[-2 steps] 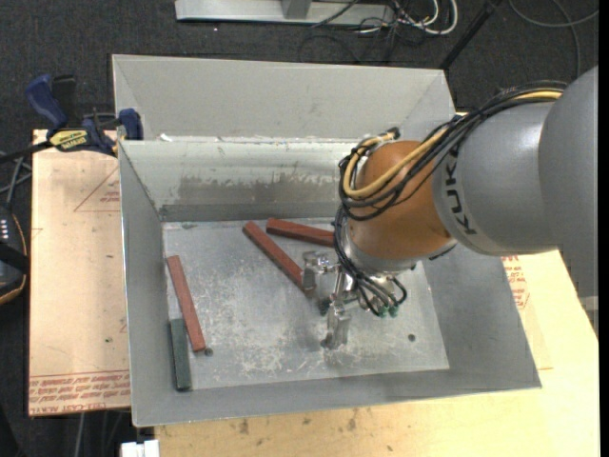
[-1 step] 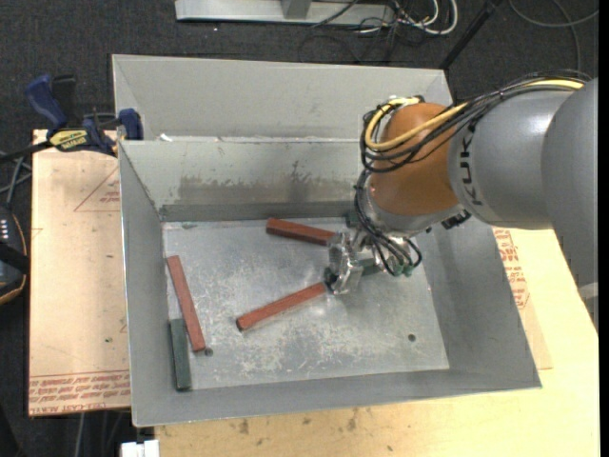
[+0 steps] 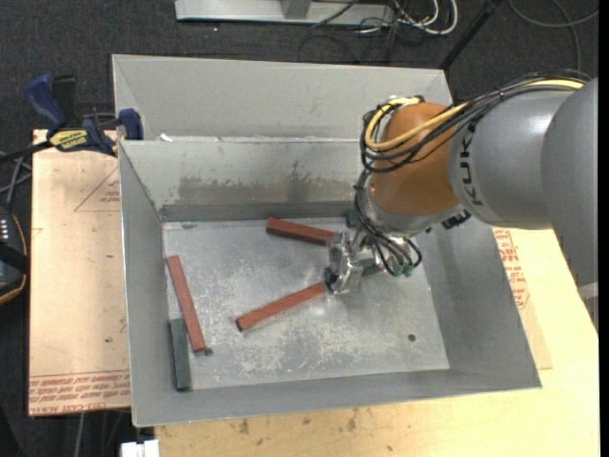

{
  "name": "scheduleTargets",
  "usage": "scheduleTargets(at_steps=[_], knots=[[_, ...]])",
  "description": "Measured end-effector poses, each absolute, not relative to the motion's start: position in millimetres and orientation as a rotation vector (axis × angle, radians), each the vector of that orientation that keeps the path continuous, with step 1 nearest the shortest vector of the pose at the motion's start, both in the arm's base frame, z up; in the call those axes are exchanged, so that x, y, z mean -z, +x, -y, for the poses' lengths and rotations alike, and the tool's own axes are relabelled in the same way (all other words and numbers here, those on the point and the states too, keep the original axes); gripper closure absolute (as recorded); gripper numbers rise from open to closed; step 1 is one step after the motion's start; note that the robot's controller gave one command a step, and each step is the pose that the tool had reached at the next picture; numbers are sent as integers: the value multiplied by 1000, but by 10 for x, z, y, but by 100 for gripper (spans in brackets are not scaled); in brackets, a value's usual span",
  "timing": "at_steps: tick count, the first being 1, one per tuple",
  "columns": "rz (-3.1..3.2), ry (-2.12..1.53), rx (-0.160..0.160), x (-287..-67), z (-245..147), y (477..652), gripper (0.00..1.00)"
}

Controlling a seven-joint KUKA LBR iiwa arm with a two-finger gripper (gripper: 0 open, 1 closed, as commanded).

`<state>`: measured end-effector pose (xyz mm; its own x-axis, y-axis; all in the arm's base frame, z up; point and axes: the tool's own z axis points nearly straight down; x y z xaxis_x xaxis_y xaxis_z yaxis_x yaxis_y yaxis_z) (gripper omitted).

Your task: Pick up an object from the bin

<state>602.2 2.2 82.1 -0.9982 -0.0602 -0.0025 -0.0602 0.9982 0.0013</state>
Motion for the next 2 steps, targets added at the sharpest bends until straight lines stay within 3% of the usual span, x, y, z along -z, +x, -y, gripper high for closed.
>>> scheduleTargets(at_steps=[1,2], knots=[[-3123,-371,-2,-1004,-51,6028,100],[-3097,-523,-2,-1923,27,5478,100]])
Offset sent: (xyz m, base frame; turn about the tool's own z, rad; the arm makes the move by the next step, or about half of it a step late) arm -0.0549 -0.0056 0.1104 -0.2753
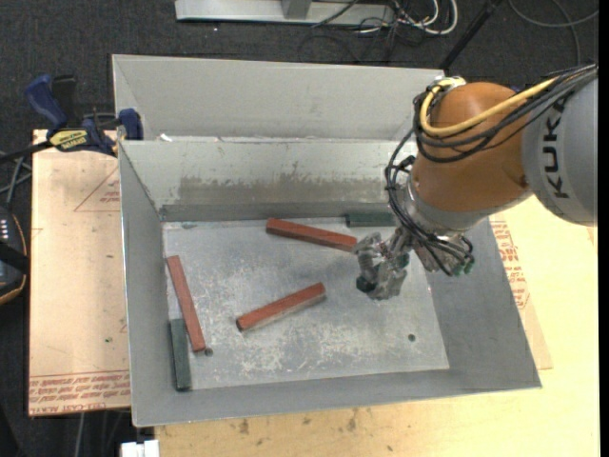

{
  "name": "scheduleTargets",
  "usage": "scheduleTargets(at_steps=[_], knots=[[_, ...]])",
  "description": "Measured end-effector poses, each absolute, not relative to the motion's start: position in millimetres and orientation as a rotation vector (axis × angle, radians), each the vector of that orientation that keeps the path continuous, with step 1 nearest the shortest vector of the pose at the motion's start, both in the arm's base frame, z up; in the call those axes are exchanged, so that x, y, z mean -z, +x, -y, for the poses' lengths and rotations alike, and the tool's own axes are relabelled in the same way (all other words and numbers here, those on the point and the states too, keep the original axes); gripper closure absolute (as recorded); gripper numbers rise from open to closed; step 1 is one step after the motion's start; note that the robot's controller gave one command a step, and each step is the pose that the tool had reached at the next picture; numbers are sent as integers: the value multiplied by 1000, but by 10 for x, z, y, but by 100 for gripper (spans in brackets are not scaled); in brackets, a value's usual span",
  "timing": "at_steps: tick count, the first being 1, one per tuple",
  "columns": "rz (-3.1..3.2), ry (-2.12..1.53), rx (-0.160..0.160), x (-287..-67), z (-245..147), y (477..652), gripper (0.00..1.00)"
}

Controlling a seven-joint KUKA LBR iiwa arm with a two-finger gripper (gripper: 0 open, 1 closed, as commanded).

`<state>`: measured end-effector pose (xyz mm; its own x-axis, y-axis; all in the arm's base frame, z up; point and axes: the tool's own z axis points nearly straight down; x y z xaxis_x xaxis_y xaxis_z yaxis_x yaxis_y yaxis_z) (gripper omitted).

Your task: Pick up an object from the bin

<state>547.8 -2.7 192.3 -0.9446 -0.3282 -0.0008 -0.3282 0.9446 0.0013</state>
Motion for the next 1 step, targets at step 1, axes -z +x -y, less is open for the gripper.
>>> scheduleTargets(at_steps=[1], knots=[[-3098,-522,-2,-1923,29,5478,100]])
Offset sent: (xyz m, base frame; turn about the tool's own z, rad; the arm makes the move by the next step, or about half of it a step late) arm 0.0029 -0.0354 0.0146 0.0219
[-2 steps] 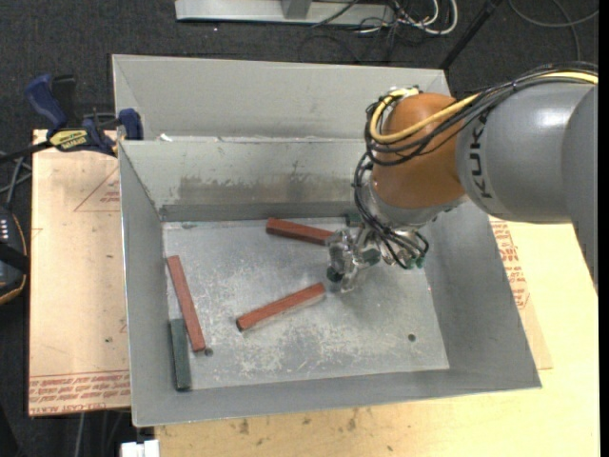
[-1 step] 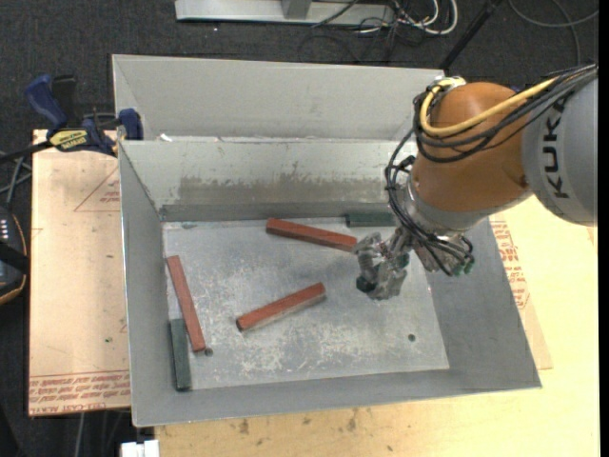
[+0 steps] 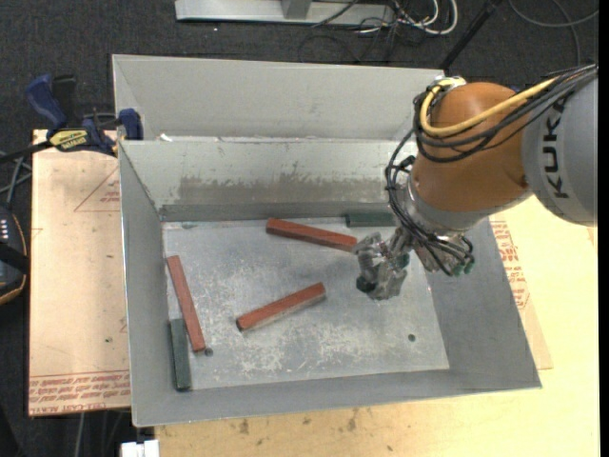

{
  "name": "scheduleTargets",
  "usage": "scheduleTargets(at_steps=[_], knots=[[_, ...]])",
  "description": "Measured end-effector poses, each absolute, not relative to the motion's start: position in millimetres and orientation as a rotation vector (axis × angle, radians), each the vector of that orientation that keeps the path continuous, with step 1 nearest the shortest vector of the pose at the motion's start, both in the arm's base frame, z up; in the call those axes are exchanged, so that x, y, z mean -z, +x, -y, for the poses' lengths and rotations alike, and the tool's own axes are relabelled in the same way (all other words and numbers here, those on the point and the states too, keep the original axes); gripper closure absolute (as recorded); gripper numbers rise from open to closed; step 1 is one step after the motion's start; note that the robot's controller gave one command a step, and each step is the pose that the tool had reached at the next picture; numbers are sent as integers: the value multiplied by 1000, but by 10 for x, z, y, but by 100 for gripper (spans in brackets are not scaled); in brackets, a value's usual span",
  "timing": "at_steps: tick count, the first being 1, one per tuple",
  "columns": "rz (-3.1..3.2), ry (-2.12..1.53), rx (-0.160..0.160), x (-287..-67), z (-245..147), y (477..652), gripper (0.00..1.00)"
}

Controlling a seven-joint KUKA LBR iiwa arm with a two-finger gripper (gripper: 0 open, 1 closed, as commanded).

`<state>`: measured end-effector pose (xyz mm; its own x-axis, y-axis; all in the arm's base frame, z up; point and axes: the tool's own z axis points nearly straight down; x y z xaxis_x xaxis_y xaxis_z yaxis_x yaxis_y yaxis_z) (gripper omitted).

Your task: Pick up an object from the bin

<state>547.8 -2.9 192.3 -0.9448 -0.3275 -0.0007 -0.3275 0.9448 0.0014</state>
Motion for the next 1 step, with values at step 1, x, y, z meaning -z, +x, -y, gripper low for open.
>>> scheduleTargets(at_steps=[1], knots=[[-3100,-495,-2,-2031,287,5505,100]])
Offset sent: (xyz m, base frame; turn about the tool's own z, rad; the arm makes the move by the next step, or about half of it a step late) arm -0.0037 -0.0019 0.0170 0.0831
